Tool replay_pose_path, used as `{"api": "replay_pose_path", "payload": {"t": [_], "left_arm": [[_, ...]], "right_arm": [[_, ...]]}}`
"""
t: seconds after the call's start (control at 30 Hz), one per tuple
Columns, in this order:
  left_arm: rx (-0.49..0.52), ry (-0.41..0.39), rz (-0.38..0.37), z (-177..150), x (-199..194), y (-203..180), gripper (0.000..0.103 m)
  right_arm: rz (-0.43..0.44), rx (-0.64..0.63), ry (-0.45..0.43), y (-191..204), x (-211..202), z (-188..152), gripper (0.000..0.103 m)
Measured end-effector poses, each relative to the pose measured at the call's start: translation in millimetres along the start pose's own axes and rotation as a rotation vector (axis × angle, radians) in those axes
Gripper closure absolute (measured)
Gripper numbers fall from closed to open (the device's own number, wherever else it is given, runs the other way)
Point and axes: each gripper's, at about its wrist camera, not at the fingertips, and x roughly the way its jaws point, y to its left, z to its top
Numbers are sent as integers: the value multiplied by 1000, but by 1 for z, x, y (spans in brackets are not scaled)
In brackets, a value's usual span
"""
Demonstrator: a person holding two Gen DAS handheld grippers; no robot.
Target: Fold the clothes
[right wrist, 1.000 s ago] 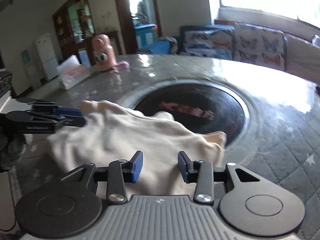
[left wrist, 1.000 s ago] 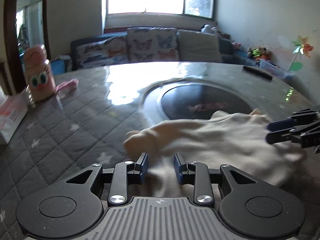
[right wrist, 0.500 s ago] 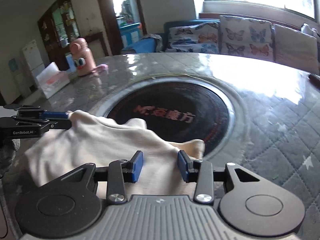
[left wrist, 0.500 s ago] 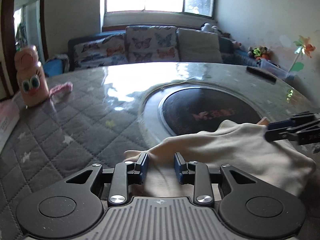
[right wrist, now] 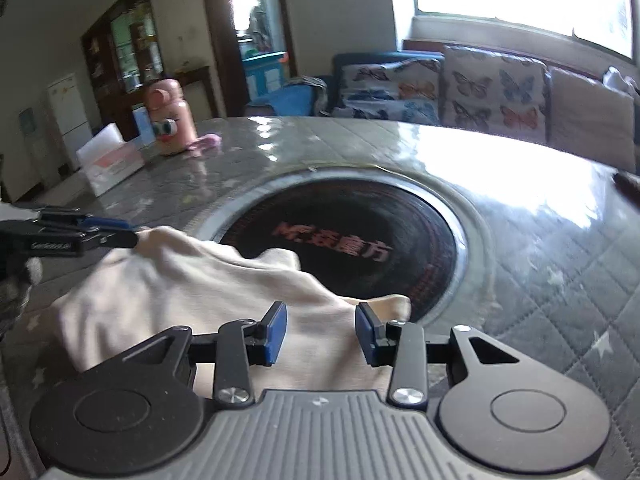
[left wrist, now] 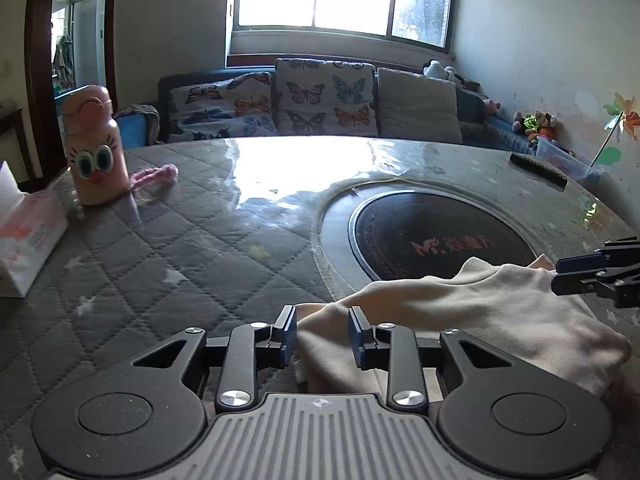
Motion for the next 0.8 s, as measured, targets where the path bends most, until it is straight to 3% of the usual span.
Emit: {"api": "replay_pose_path", "payload": {"t": [0.1, 0.3, 0.57, 0.8], "left_arm": [[-10, 6, 3, -5, -8, 2, 61], [20, 21, -4, -21, -23, -2, 54], [61, 38, 48, -44, -34, -2, 54], [4, 14, 43, -48, -53, 13, 53]], "right_arm": [[39, -52, -13, 19, -10, 2, 63], [116, -164, -27, 61, -20, 3, 56], [174, -291, 8, 110, -7, -5, 55], [213, -394, 21, 140, -7, -9, 55]]}}
